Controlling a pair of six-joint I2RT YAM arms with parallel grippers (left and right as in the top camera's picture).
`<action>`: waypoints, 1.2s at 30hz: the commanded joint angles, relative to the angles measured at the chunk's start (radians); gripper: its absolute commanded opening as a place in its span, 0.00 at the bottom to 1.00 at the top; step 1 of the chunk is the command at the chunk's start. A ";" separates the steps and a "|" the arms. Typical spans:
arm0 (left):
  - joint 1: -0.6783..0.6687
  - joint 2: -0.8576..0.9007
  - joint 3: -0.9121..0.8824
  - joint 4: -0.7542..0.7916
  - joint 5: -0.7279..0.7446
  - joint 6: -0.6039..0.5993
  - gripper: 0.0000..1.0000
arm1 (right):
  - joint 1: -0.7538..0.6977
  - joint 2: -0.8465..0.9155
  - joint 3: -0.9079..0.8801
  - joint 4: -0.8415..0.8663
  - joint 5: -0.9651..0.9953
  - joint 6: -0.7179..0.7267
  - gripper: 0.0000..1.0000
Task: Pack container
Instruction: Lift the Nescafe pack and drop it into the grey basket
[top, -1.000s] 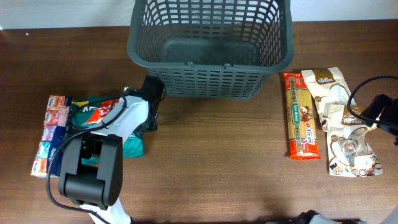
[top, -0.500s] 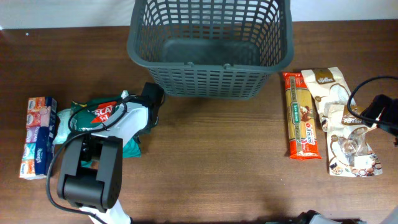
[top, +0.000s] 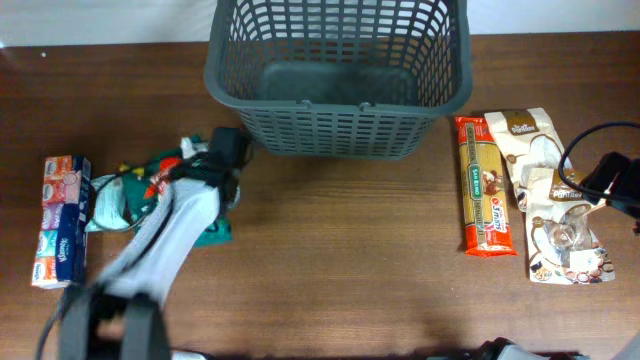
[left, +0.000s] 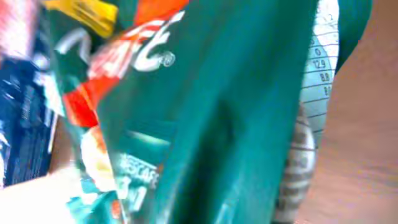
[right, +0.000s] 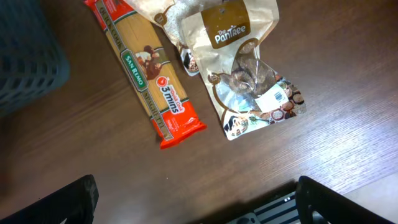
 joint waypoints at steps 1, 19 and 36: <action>0.001 -0.270 0.103 0.007 -0.096 0.000 0.02 | -0.005 -0.009 0.002 0.000 0.010 -0.003 0.99; 0.001 -0.668 0.156 0.497 0.422 0.336 0.01 | -0.005 -0.009 0.002 0.000 -0.002 0.000 0.99; 0.001 0.018 0.341 0.855 1.006 0.320 0.01 | -0.005 -0.009 0.002 -0.052 -0.002 0.000 0.99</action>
